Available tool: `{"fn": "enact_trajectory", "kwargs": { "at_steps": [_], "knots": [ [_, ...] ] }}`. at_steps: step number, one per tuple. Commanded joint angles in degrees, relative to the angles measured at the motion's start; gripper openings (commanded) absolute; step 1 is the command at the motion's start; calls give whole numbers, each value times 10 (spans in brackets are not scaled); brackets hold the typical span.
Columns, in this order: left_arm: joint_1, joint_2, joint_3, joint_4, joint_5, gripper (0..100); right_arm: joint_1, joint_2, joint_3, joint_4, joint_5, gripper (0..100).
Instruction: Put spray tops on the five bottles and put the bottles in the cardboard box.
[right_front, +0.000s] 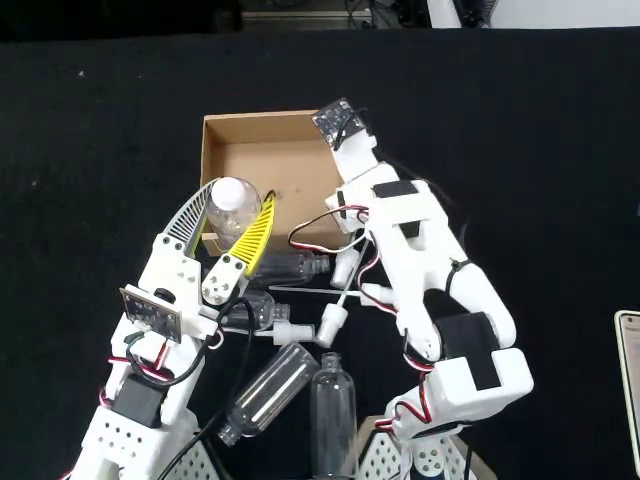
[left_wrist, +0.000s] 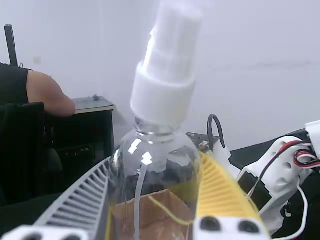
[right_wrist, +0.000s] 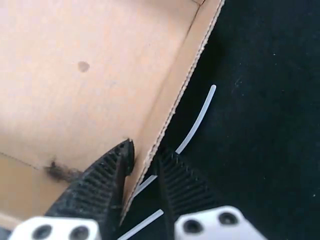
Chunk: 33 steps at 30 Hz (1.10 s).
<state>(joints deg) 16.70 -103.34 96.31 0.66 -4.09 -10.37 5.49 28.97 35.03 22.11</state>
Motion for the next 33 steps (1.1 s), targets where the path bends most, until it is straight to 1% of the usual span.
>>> {"fn": "enact_trajectory", "kwargs": {
  "at_steps": [1, 3, 4, 7, 9, 10, 12, 14, 18, 20, 22, 25, 28, 30, 33],
  "knots": [
    [4, -12, 11, -13, 4, 58, 13, -10, -33, 4, -1, 12],
    [5, -12, 11, -13, 4, 58, 11, -10, -32, 4, -5, 21],
    [4, -12, 11, -13, 4, 58, 11, -10, -32, 4, -21, 41],
    [7, -12, 11, -13, 4, 58, 14, -10, -34, 6, -84, 142],
    [6, -12, 11, -13, 4, 58, 14, -22, -36, 22, -90, 198],
    [5, -12, 11, -13, 4, 59, 14, -35, -36, 33, -93, 210],
    [6, -12, 11, -13, 2, 61, 11, -72, -30, 55, -95, 212],
    [3, -12, 11, -13, 3, 59, 15, -110, -14, 58, -121, 212],
    [9, -12, 11, -14, 4, 58, 50, -169, 35, 17, -185, 211],
    [1, -12, 11, -13, 4, 58, 78, -187, 58, -10, -215, 211],
    [-22, -12, 11, -19, 4, 58, 100, -193, 76, -31, -245, 211],
    [-66, -12, 11, -62, 4, 58, 113, -193, 98, -51, -280, 211],
    [-112, -11, 11, -119, 5, 58, 112, -197, 113, -57, -292, 211],
    [-128, 4, 11, -136, 5, 58, 112, -197, 115, -57, -292, 211],
    [-133, 67, 9, -178, 5, 58, 113, -197, 115, -57, -292, 211]
  ]
}}
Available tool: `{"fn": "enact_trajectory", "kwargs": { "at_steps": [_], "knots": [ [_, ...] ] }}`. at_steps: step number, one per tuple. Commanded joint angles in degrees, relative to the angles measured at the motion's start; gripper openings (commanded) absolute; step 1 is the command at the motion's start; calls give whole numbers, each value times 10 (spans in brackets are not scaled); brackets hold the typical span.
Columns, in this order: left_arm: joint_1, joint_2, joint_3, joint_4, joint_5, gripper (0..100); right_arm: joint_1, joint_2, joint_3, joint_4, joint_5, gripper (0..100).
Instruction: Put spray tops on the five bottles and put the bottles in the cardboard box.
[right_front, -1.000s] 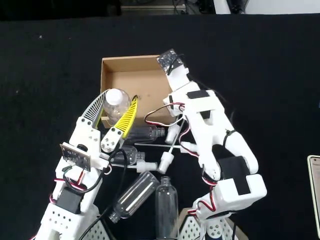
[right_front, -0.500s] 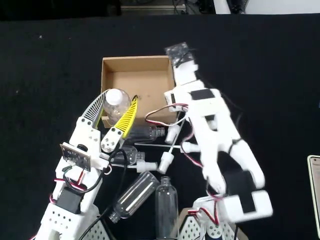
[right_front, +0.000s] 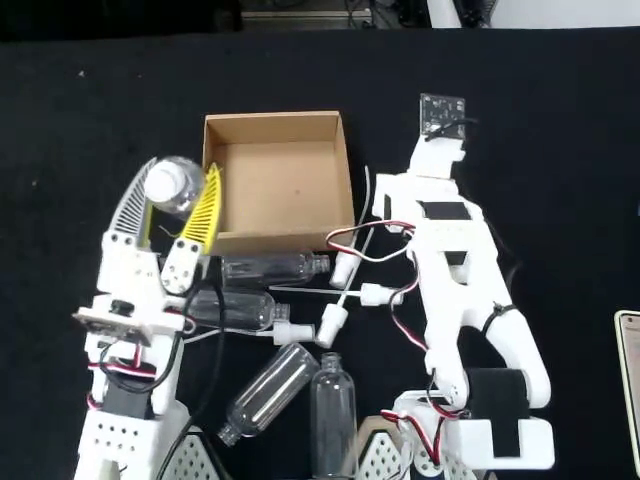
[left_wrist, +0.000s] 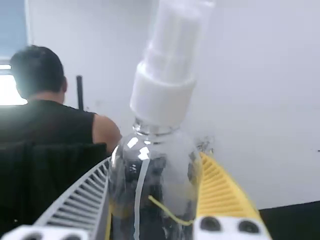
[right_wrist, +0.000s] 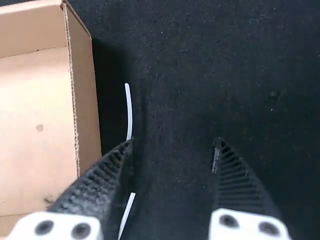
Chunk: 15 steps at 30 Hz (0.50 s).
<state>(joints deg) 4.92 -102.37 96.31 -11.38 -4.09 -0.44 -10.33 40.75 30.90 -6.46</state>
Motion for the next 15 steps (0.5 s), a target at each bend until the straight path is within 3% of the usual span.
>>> {"fn": "enact_trajectory", "kwargs": {
  "at_steps": [1, 10, 15],
  "knots": [
    [-15, 87, 6, -79, 5, 58, 15, -38, -3, -16, -6, 211],
    [-17, 531, -206, -267, 0, 58, 15, -35, -2, -16, -6, 211],
    [-22, 757, -286, -416, 0, 58, 15, -34, -1, -16, -4, 211]
  ]
}}
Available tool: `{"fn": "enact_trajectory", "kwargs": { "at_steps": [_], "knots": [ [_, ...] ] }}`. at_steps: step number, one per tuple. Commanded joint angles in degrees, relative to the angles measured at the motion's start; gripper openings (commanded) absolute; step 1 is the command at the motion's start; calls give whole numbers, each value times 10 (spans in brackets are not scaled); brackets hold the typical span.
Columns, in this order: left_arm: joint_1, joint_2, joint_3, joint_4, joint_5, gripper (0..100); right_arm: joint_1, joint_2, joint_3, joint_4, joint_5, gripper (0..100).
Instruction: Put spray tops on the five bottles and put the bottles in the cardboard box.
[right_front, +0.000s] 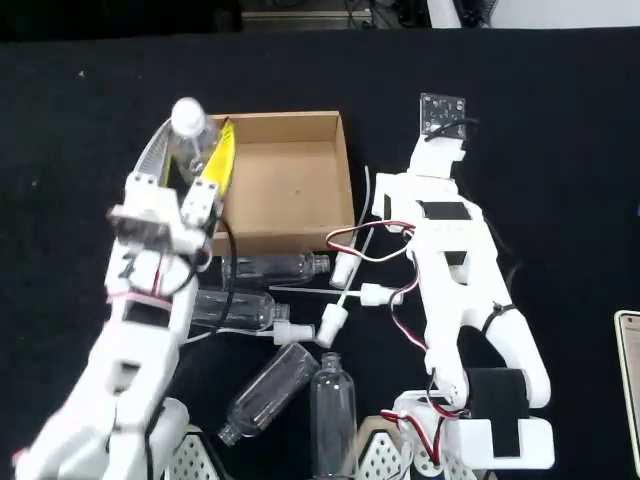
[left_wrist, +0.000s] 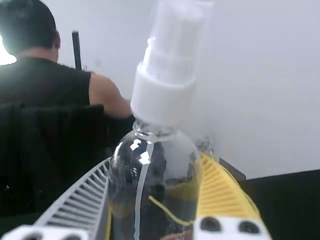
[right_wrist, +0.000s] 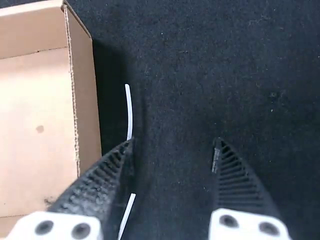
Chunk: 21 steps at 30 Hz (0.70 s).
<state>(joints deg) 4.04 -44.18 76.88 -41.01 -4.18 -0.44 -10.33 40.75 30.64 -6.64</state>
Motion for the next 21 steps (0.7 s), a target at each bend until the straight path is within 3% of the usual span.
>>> {"fn": "enact_trajectory", "kwargs": {
  "at_steps": [1, 6, 16, 21],
  "knots": [
    [-14, 214, -104, -152, 2, 58, 15, -34, -1, -13, -1, 211],
    [-14, 366, -176, -230, 6, 47, 15, -34, -1, -13, -1, 211],
    [-15, 513, -284, -227, 7, 30, 15, -34, -2, -13, -1, 211],
    [-27, 567, -339, -227, 77, 30, 15, -34, -2, -13, -1, 211]
  ]
}}
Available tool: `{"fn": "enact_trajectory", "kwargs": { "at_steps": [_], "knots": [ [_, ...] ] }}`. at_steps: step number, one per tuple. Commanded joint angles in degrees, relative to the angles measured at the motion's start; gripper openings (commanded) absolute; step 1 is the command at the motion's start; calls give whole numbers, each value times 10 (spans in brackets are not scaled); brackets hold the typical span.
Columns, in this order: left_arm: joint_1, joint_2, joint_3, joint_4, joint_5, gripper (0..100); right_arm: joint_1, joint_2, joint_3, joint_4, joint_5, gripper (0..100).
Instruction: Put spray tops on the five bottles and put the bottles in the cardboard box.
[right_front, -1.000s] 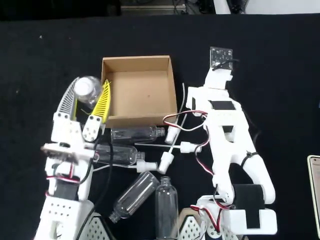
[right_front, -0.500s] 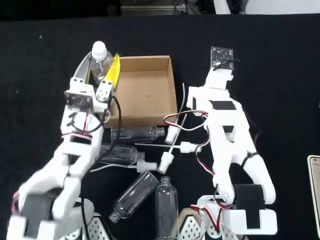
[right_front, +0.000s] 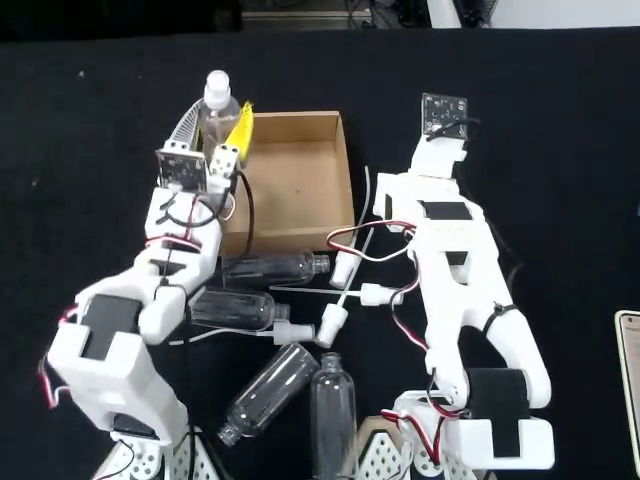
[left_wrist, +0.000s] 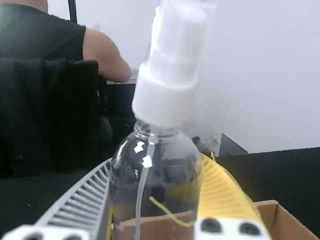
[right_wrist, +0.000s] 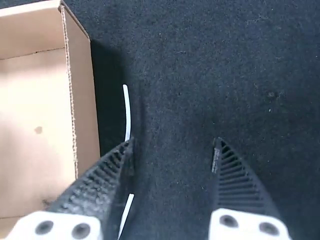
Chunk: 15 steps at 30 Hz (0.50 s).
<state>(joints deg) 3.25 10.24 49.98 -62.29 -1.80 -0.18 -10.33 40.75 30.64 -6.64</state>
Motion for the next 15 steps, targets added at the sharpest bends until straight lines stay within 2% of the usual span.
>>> {"fn": "enact_trajectory", "kwargs": {
  "at_steps": [1, 6, 15],
  "knots": [
    [-25, 37, -83, -14, 62, 30, 12, -34, -2, -13, -1, 211],
    [-47, 107, -123, -16, 62, 30, 12, -34, -3, -13, -1, 211],
    [-42, 186, -187, -13, 66, 30, 12, -34, -4, -13, 0, 211]
  ]
}}
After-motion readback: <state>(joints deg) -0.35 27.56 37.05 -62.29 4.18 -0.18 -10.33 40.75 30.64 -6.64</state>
